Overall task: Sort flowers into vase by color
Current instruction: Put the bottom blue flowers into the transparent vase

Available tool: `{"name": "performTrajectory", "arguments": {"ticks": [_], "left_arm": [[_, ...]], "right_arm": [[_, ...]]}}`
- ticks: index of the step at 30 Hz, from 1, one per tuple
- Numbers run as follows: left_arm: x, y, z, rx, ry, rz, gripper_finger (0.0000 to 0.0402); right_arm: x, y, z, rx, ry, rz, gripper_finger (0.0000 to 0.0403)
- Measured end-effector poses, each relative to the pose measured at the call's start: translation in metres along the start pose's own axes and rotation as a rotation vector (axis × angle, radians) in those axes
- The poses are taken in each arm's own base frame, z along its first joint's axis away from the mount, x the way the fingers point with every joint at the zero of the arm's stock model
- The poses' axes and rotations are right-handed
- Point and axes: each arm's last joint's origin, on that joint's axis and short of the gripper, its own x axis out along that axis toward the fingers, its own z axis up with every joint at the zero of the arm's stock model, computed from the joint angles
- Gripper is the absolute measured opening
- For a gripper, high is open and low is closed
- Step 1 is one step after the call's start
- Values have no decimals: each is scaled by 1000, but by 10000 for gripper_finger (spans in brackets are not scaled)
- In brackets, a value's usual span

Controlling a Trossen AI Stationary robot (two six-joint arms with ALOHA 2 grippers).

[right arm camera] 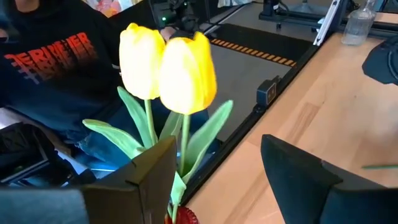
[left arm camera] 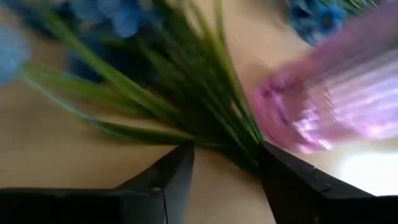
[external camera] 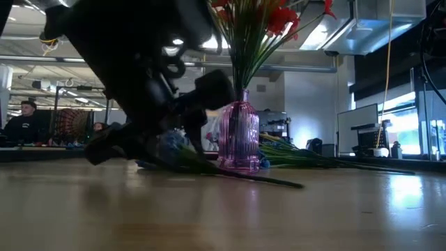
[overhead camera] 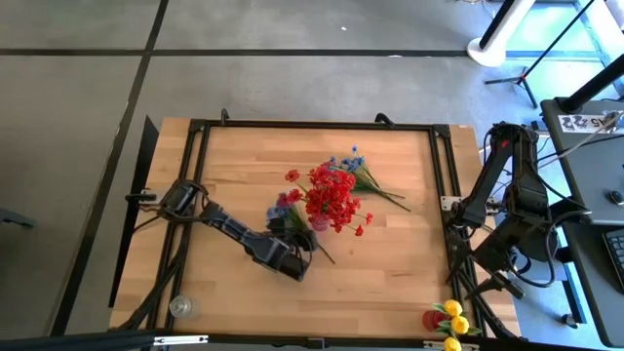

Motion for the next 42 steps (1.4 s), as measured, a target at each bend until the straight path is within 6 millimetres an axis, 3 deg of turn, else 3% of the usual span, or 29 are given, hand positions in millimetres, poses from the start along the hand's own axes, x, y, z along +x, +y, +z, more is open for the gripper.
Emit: {"name": "performTrajectory", "arguments": {"ticks": [8, 13, 18, 23, 26, 29, 37, 42], "left_arm": [[20, -3, 21, -41, -43, 80, 182], [27, 10, 42, 7, -57, 272, 182], [12, 20, 61, 74, 7, 453, 183], [-19, 11, 88, 79, 30, 396, 183], [-25, 10, 98, 47, 25, 342, 183], [-13, 13, 101, -13, 30, 317, 183], [51, 34, 96, -94, 10, 230, 183], [61, 38, 94, -64, 6, 236, 160]], "right_arm": [[0, -1, -1, 4, 14, -5, 234], [0, -1, -1, 38, 14, -5, 234], [0, -1, -3, 89, 33, -13, 234], [0, -3, -6, 86, 53, -34, 234], [0, -3, -6, 82, 56, -51, 234], [0, -4, -7, 71, 61, -66, 234], [0, -5, -7, 81, 53, -80, 234], [0, -4, -7, 83, 48, -79, 234]]}}
